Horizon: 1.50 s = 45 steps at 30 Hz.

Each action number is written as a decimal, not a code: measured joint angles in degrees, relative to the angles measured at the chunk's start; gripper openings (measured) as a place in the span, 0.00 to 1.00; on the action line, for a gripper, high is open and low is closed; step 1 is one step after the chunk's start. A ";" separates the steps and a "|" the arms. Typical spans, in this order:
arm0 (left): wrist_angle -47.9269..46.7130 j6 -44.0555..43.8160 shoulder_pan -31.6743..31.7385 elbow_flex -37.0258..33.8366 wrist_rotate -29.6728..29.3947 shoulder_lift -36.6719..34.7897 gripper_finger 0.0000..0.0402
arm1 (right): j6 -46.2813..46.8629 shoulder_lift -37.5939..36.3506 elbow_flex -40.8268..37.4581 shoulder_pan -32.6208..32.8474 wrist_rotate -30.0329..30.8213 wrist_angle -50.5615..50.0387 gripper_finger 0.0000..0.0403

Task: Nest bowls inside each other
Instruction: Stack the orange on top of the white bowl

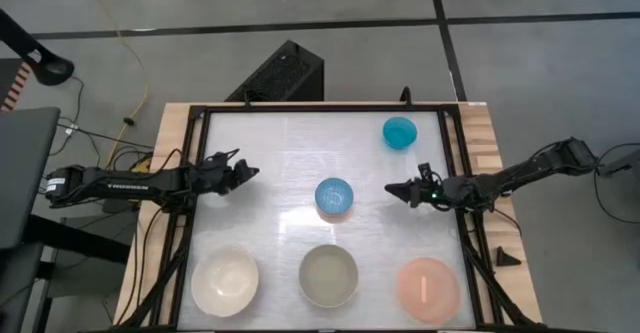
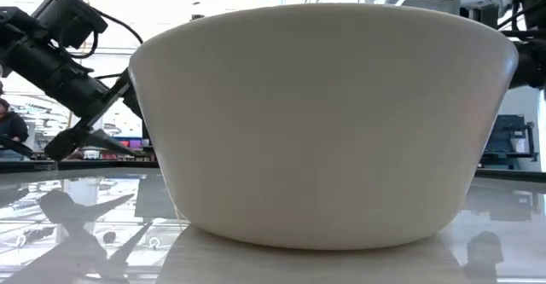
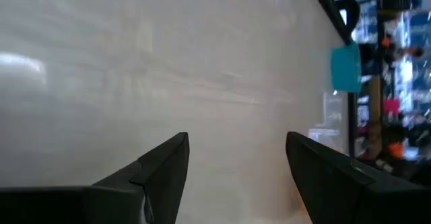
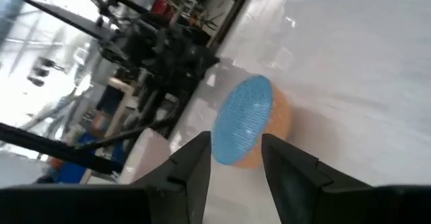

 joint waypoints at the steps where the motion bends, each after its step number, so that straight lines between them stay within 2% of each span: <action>1: 0.07 -2.03 -0.01 0.00 -0.01 0.00 0.59 | 1.01 0.00 0.01 -0.40 0.11 1.63 0.42; 4: 0.10 -6.15 -0.02 0.04 -0.26 -0.02 0.59 | 2.17 0.03 0.04 -2.28 1.97 9.03 0.42; 8: 1.23 -6.46 0.00 0.07 -3.77 0.24 0.59 | -7.59 0.00 0.17 -5.53 2.57 27.52 0.42; 12: 4.82 -4.22 0.62 0.09 -4.61 0.24 0.59 | -18.02 0.00 2.18 -8.66 1.87 44.05 0.42; 15: 11.85 0.62 1.31 0.09 -4.57 0.24 0.59 | -24.24 -0.11 7.27 -10.91 -2.67 49.92 0.42; 18: 24.25 6.82 1.98 0.09 -3.66 0.24 0.59 | -27.13 0.29 15.41 -13.24 -8.16 48.11 0.42; 20: 34.33 11.52 2.24 0.09 -3.47 0.24 0.59 | -27.43 1.38 22.38 -14.86 -13.32 42.49 0.42; 22: 44.64 17.13 2.23 0.10 -3.42 0.24 0.59 | -26.52 2.57 30.03 -16.56 -19.46 32.59 0.42; 25: 56.58 25.13 2.06 1.88 -1.61 0.24 0.59 | -24.56 5.46 43.31 -18.53 -30.28 10.39 0.42; 28: 58.65 34.54 0.94 8.08 4.21 0.22 0.59 | -27.64 10.17 57.20 -18.95 -41.98 -15.70 0.42; 31: 47.93 43.82 -1.08 17.81 9.59 0.57 0.59 | -33.93 15.39 69.00 -17.98 -49.21 -40.09 0.42; 35: 23.25 54.62 -4.18 33.84 13.19 3.46 0.59 | -41.35 21.88 78.90 -14.67 -50.48 -63.61 0.42; 40: -3.79 64.60 -6.74 51.78 14.78 9.08 0.59 | -43.51 26.56 81.99 -10.36 -49.43 -82.74 0.42; 42: -12.72 67.30 -7.28 56.96 14.88 10.81 0.59 | -43.72 28.64 81.94 -8.21 -46.64 -89.99 0.42; 45: -20.55 70.17 -7.50 62.04 14.95 12.55 0.59 | -44.00 31.89 81.39 -5.23 -42.07 -99.43 0.42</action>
